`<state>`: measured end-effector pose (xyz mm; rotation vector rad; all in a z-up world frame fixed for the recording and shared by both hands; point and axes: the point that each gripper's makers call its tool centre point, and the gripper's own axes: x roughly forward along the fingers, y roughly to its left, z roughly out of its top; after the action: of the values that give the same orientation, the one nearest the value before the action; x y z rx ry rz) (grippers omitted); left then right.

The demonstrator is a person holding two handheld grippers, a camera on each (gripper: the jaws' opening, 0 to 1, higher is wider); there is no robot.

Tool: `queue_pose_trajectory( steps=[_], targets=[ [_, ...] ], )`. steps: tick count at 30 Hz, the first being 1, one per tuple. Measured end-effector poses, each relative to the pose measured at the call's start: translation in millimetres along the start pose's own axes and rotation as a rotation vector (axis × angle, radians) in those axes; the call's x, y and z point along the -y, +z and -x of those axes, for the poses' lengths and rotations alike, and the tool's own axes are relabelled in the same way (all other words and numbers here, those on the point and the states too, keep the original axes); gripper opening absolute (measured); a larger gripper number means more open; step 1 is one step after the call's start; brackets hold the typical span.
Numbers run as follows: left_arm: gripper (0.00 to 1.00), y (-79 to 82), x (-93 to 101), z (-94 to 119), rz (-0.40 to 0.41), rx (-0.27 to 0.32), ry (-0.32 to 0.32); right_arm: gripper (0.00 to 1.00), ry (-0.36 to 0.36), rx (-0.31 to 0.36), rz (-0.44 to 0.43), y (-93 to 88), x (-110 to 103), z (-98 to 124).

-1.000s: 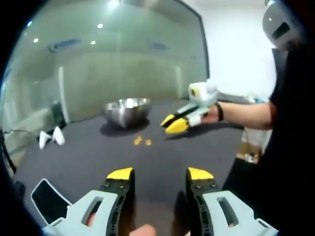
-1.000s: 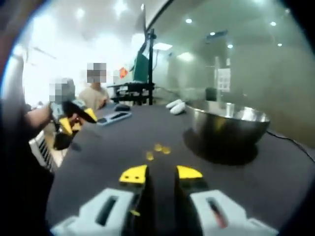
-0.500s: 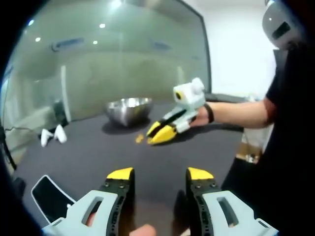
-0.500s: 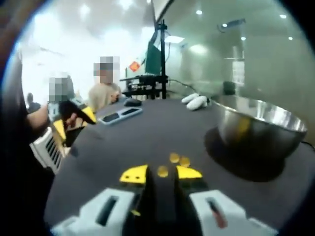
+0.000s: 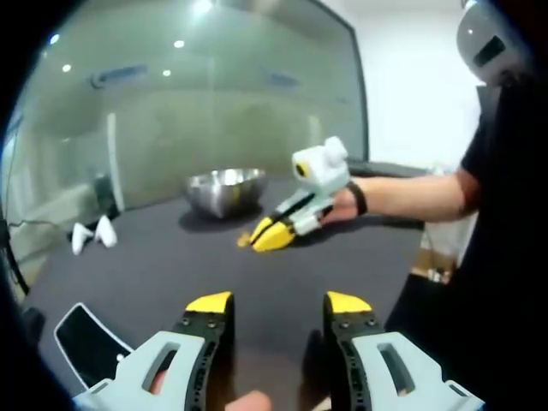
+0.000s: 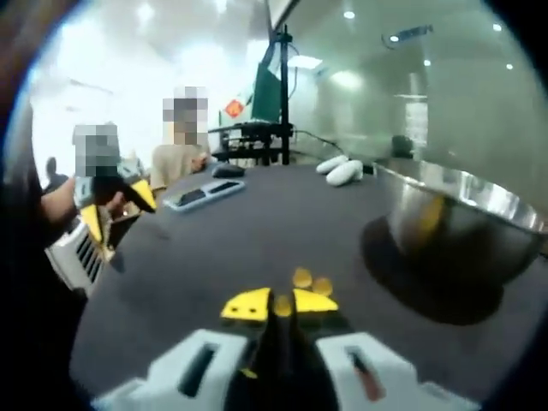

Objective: Pick up the QQ candy scattered on the table and place it into the stainless steel bowl on the table

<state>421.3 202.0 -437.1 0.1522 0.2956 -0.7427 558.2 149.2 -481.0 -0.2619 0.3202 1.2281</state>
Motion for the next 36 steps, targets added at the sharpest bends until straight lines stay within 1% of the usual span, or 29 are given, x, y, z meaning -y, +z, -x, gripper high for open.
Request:
queue_pose_trajectory(
  steps=[3, 8, 9, 12, 15, 16, 18, 20, 21, 22, 23, 25, 27, 29, 31, 32, 33, 35, 36],
  targets=[
    [0.43, -1.1, -0.6, -1, -0.002, -0.006, 0.002, 0.09, -0.003, 0.004, 0.001, 0.2, 0, 0],
    [0.43, 3.8, -0.9, -1, -0.001, 0.008, 0.005, 0.09, -0.010, 0.006, 0.002, 0.8, 0, 3],
    [0.43, 3.7, -1.2, -1, 0.001, 0.008, 0.006, 0.09, -0.007, 0.007, -0.017, 0.9, -2, 5],
    [0.43, 1.4, -2.0, -2, 0.000, 0.000, 0.009, 0.09, -0.044, 0.011, -0.029, 1.9, 0, 16],
    [0.43, 3.0, -2.3, -1, 0.003, 0.009, 0.010, 0.09, -0.072, 0.053, -0.045, 10.6, 5, 32],
    [0.43, 3.2, -2.5, -1, 0.003, 0.010, 0.010, 0.09, -0.089, 0.069, -0.051, 14.1, 10, 38],
    [0.43, 3.0, -3.3, -1, -0.001, 0.008, 0.011, 0.09, -0.156, 0.097, -0.052, 20.5, 22, 51],
    [0.43, 3.8, -4.8, -2, -0.001, 0.010, 0.013, 0.09, -0.224, 0.083, -0.046, 18.5, 35, 63],
    [0.43, 4.9, -4.9, -2, -0.001, 0.014, 0.013, 0.09, -0.270, 0.071, -0.069, 15.2, 42, 69],
    [0.43, 5.5, -4.7, -2, -0.001, 0.017, 0.011, 0.09, -0.297, 0.062, -0.090, 11.7, 48, 74],
    [0.43, 5.9, -4.6, -2, -0.002, 0.018, 0.010, 0.09, -0.313, 0.060, -0.100, 9.5, 52, 79],
    [0.43, 5.6, -3.8, -3, -0.004, 0.016, 0.007, 0.09, -0.332, 0.080, -0.108, 9.0, 57, 87],
    [0.43, 5.3, -3.2, -5, -0.005, 0.014, 0.004, 0.09, -0.381, 0.106, -0.119, 11.3, 66, 98],
    [0.43, 5.8, -2.4, -5, -0.008, 0.014, 0.002, 0.09, -0.442, 0.147, -0.108, 19.9, 74, 110],
    [0.43, 6.8, -1.8, -5, -0.006, 0.018, 0.000, 0.09, -0.488, 0.199, -0.105, 32.1, 80, 120],
    [0.43, 6.8, -1.6, -5, -0.007, 0.017, 0.000, 0.09, -0.516, 0.229, -0.110, 39.5, 85, 124],
    [0.43, 6.5, -1.7, -4, -0.010, 0.014, 0.000, 0.09, -0.547, 0.273, -0.102, 51.7, 90, 130],
    [0.43, 6.5, -2.4, -5, -0.013, 0.009, 0.001, 0.09, -0.574, 0.320, -0.085, 66.8, 95, 135],
    [0.43, 7.4, -2.7, -4, -0.017, 0.009, 0.003, 0.09, -0.579, 0.332, -0.074, 73.3, 97, 135]
  ],
)
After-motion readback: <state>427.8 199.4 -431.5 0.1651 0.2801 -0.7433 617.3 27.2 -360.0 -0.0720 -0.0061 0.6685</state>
